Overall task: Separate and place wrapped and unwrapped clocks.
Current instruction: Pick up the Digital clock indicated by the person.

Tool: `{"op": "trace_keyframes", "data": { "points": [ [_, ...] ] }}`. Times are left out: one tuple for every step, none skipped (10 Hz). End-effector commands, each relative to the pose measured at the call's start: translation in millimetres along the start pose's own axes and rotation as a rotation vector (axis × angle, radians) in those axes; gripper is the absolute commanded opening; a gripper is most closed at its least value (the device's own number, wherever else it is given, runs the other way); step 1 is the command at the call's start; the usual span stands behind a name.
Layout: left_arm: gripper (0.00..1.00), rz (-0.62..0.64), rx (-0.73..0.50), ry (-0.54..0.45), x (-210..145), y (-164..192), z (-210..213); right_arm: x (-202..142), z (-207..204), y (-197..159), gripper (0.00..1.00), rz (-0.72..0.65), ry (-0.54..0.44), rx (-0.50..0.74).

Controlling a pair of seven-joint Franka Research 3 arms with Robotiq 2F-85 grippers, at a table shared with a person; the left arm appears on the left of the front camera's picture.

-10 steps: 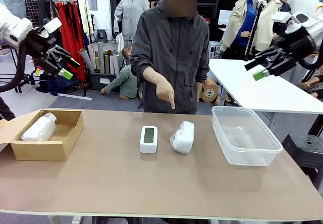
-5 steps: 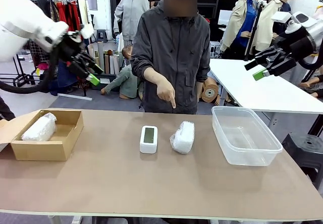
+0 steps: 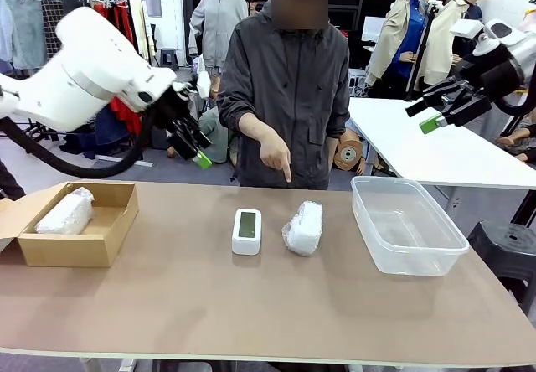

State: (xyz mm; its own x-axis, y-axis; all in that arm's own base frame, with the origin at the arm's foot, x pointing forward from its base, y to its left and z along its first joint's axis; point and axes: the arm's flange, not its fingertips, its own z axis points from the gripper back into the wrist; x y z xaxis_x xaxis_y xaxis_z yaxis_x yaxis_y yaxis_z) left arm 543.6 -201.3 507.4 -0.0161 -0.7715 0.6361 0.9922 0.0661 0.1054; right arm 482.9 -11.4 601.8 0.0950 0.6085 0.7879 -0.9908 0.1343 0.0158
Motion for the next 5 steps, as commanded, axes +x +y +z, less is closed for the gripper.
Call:
{"op": "trace_keyframes", "data": {
  "points": [
    [1.0, -0.027, -0.017, 0.0, -2.4, 7.0, -7.3, 1.2, 0.7, 0.3, 1.0, 0.004, -0.003, 0.002],
    [1.0, 0.0, 0.0, 0.0, 0.0, 0.0, 0.0, 1.2, 0.7, 0.3, 1.0, 0.004, -0.003, 0.002],
    [1.0, 0.0, 0.0, 0.0, 0.0, 0.0, 0.0, 1.2, 0.7, 0.3, 1.0, 0.004, -0.003, 0.002],
    [1.0, 0.0, 0.0, 0.0, 0.0, 0.0, 0.0, 1.2, 0.7, 0.3, 1.0, 0.004, -0.003, 0.002],
    [1.0, 0.0, 0.0, 0.0, 0.0, 0.0, 0.0, 1.2, 0.7, 0.3, 1.0, 0.004, -0.003, 0.002]
  ]
}}
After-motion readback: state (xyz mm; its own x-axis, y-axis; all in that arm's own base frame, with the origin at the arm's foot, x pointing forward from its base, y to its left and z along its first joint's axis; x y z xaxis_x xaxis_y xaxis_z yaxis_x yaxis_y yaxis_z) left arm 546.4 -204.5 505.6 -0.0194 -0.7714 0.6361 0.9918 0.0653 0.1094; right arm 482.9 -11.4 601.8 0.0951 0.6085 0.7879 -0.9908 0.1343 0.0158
